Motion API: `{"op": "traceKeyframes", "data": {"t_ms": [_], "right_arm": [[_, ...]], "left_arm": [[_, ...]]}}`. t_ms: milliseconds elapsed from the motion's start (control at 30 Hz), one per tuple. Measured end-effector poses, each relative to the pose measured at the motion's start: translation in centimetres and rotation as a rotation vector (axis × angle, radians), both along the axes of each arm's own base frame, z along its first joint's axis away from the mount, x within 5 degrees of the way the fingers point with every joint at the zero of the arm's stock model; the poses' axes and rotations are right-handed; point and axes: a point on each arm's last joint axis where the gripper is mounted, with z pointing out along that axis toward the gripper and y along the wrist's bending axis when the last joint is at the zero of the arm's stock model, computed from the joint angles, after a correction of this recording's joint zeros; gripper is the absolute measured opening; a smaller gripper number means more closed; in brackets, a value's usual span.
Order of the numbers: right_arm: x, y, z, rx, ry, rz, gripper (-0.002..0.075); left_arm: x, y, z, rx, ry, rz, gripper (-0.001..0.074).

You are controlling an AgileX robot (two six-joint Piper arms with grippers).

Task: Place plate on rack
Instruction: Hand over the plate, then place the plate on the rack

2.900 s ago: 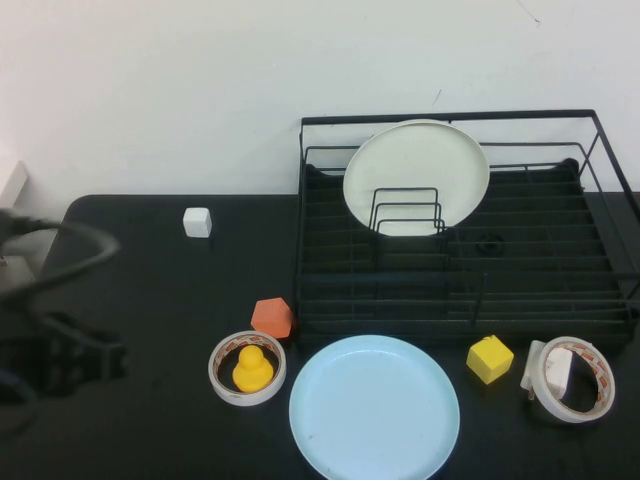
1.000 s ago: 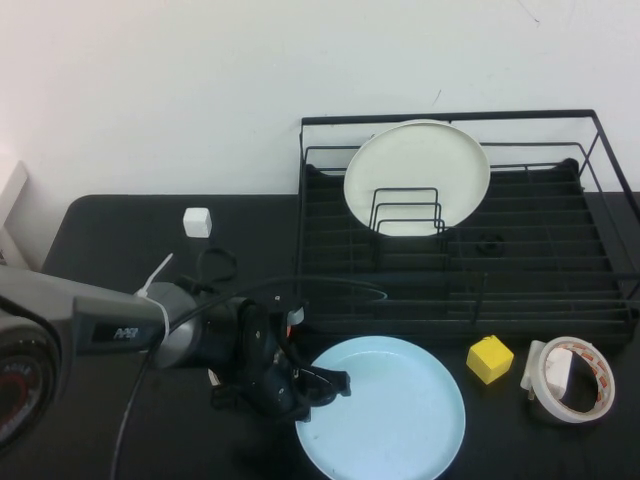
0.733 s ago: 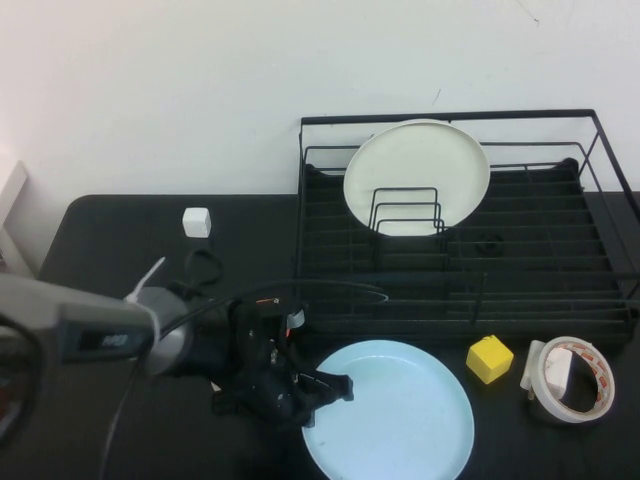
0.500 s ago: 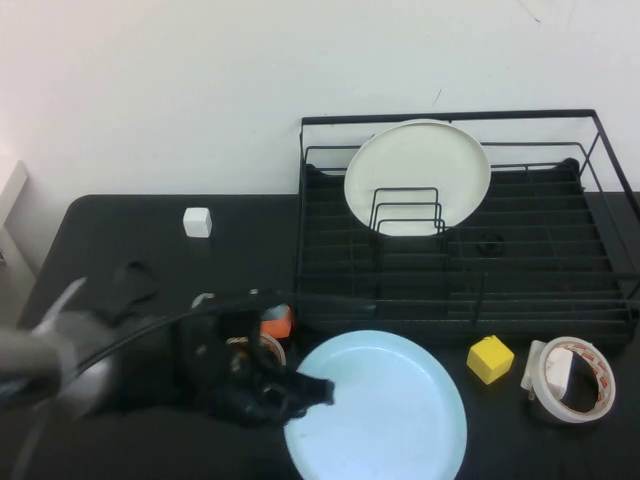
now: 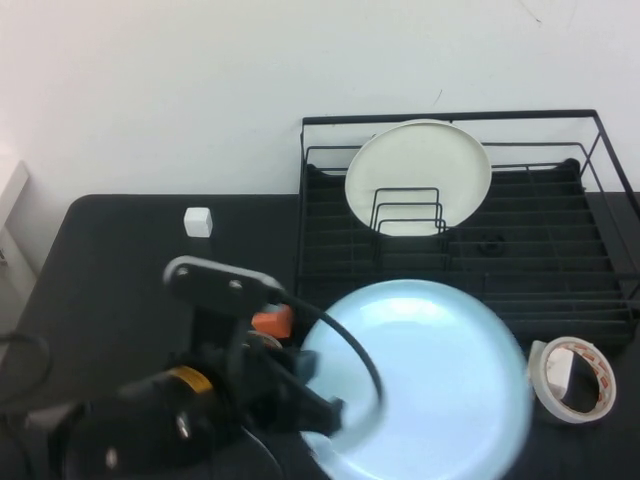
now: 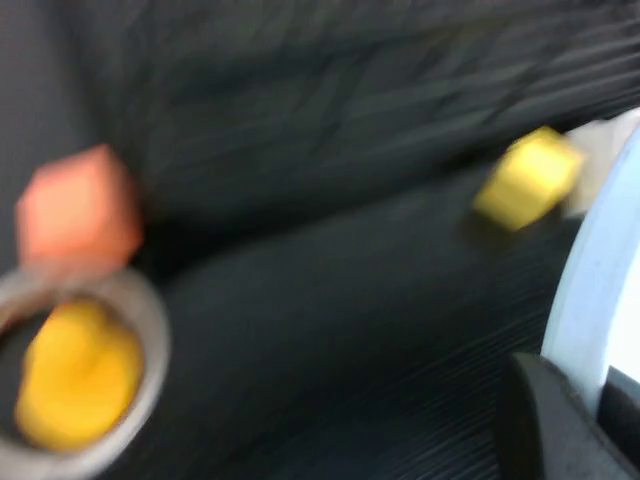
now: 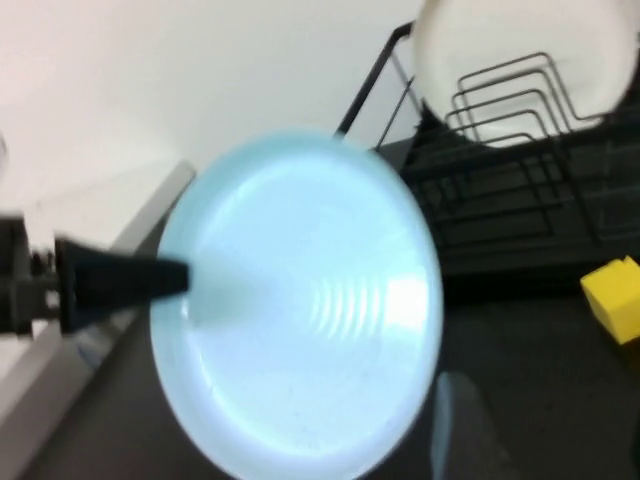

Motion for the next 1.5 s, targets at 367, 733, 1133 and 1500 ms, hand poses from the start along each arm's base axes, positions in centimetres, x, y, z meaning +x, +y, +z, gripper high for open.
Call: {"op": "traceKeyframes", "data": {"t_ms": [367, 733, 1133, 1500], "right_arm": [[4.9, 1.2, 7.5, -0.339, -0.004, 0.315, 0.0365], [11.7, 1.8, 7.5, -0.471, 0.103, 0.577, 0.0365], [14.0, 2.7, 5.7, -0.425, 0.034, 0.751, 0.0134], [18.2, 2.1, 9.9, -0.604, -0.191, 0.609, 0.0134]], "left_arm": [[-4.3, -3.8, 2.2, -0.038, -0.181, -0.213, 0.0004], [-5.5, -4.1, 3.8, -0.106, -0.280, -0.218, 0.0004], [-4.9, -3.4, 4.5, -0.101, -0.351, -0.134, 0.0040], [-3.8, 0.5, 5.3, -0.024, -0.335, 0.264, 0.0383]]}}
